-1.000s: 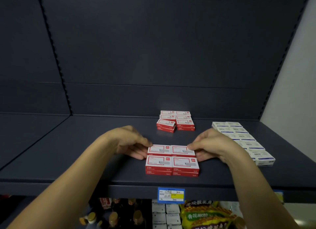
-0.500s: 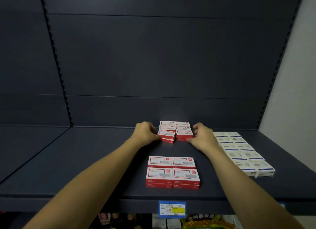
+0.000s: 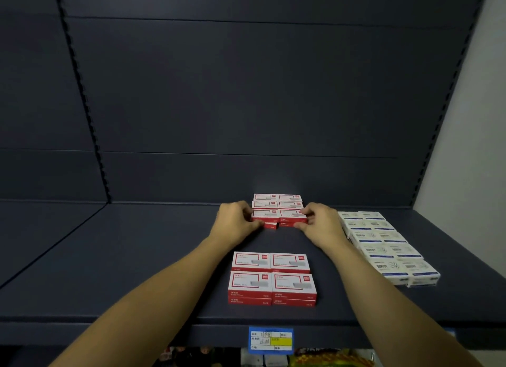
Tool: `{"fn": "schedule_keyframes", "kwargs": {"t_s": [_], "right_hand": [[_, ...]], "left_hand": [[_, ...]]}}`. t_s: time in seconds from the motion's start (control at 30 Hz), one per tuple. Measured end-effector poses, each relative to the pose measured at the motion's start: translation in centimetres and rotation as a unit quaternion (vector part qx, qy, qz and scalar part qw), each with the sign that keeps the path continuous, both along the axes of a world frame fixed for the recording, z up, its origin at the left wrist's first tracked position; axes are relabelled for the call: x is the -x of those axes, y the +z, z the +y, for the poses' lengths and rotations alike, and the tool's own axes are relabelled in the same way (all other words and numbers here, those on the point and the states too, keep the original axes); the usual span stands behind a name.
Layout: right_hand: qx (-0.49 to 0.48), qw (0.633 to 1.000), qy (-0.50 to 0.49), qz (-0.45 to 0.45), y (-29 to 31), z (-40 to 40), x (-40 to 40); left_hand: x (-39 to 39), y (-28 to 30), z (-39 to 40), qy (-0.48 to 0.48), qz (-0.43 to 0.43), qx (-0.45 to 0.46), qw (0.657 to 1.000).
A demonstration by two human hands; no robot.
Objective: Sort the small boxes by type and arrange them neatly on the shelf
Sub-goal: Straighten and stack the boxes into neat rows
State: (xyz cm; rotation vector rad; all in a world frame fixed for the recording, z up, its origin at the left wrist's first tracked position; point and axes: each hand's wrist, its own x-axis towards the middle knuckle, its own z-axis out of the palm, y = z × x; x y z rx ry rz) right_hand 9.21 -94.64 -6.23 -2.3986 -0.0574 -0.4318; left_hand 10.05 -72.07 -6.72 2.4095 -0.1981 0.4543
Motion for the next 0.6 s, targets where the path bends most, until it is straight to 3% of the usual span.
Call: {"fn": "schedule_keyframes", "kwargs": {"t_s": [0.23, 0.6], "right_hand": [[-0.038, 0.999, 0.003, 0.016, -0.3, -0.3, -0.5], [-0.059, 0.998, 0.002, 0.021, -0.3, -0.3, -0.5]], "left_hand": [[-0.1, 0.0, 0.8, 0.000, 0.024, 0.030, 0.999], [-0.2, 0.2, 0.4, 0.001, 0.022, -0.006, 1.000]]}}
